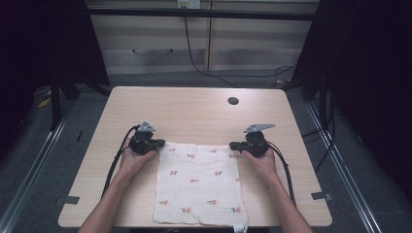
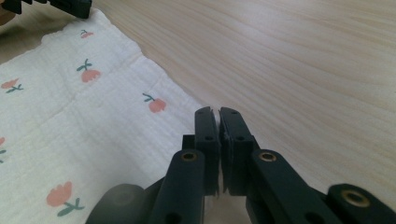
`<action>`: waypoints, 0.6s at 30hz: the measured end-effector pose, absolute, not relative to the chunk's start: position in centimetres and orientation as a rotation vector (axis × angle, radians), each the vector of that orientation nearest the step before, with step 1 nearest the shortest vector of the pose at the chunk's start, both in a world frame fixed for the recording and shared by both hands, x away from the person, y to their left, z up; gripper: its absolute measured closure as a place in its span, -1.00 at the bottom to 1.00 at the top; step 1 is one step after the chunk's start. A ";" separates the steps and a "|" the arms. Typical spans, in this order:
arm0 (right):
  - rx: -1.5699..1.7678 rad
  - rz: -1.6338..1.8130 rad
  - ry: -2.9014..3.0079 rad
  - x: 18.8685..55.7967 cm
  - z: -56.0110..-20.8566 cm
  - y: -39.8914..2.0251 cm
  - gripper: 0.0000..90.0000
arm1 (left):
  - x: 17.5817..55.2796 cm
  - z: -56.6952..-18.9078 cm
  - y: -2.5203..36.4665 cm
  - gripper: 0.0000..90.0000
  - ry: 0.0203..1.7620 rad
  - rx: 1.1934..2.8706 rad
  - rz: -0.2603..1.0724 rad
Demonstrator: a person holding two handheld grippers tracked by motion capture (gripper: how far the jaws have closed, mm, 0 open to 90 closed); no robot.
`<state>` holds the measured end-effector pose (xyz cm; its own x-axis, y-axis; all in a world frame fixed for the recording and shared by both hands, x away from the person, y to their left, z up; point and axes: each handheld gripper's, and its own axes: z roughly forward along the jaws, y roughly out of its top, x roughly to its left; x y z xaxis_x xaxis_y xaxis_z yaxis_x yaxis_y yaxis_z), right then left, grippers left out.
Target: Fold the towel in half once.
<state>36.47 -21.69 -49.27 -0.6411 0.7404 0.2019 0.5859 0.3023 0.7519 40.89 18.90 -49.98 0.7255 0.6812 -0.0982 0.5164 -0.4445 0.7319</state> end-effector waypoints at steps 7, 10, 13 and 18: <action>1.223 1.277 2.359 36.5 -48.9 -22.0 0.92 | 40.8 -49.6 19.1 0.95 0.901 2.090 0.230; 1.224 1.296 2.326 36.3 -48.4 -22.2 0.92 | 40.8 -49.3 19.3 0.95 0.886 2.062 0.222; 1.213 1.321 2.303 36.2 -47.6 -22.3 0.92 | 40.9 -48.9 19.6 0.95 0.886 2.032 0.216; 1.205 1.348 2.287 36.2 -46.9 -22.3 0.92 | 40.6 -47.8 20.1 0.95 0.881 1.971 0.228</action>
<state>36.19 -22.33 -46.95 -0.6370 0.7440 0.2017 0.5365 0.2401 0.8090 40.61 20.08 -47.84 0.7250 0.6633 -0.1854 0.4898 -0.3074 0.8158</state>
